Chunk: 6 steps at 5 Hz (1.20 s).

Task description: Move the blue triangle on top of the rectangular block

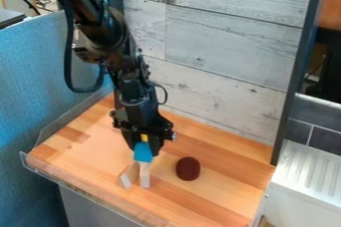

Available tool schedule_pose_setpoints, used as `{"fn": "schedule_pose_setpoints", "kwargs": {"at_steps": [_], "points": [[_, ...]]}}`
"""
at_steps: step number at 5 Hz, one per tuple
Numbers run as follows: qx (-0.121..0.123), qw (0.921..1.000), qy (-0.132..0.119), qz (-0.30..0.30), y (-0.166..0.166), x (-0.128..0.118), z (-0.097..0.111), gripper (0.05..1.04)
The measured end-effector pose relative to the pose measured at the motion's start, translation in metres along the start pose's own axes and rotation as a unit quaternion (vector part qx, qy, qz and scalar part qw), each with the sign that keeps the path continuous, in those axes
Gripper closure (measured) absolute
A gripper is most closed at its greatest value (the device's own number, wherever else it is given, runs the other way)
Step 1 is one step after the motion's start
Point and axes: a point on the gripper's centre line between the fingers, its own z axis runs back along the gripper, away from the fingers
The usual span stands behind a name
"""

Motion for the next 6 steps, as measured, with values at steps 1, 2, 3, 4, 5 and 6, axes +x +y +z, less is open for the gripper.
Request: {"fn": "schedule_pose_setpoints", "kwargs": {"at_steps": [1,2,3,4,5,6], "points": [[0.007,0.9999,0.015,-0.002,0.003,-0.005,-0.01,0.521],[0.009,0.9997,0.023,-0.002,0.005,-0.006,-0.016,0.521],[0.01,0.9996,0.025,-0.003,0.005,-0.007,-0.016,0.521],[0.013,0.9995,0.03,-0.006,0.002,-0.01,-0.018,0.521],[0.013,0.9994,0.029,-0.011,-0.003,-0.008,-0.018,0.521],[0.016,0.9993,0.03,-0.013,-0.005,-0.008,-0.019,0.521]]}}
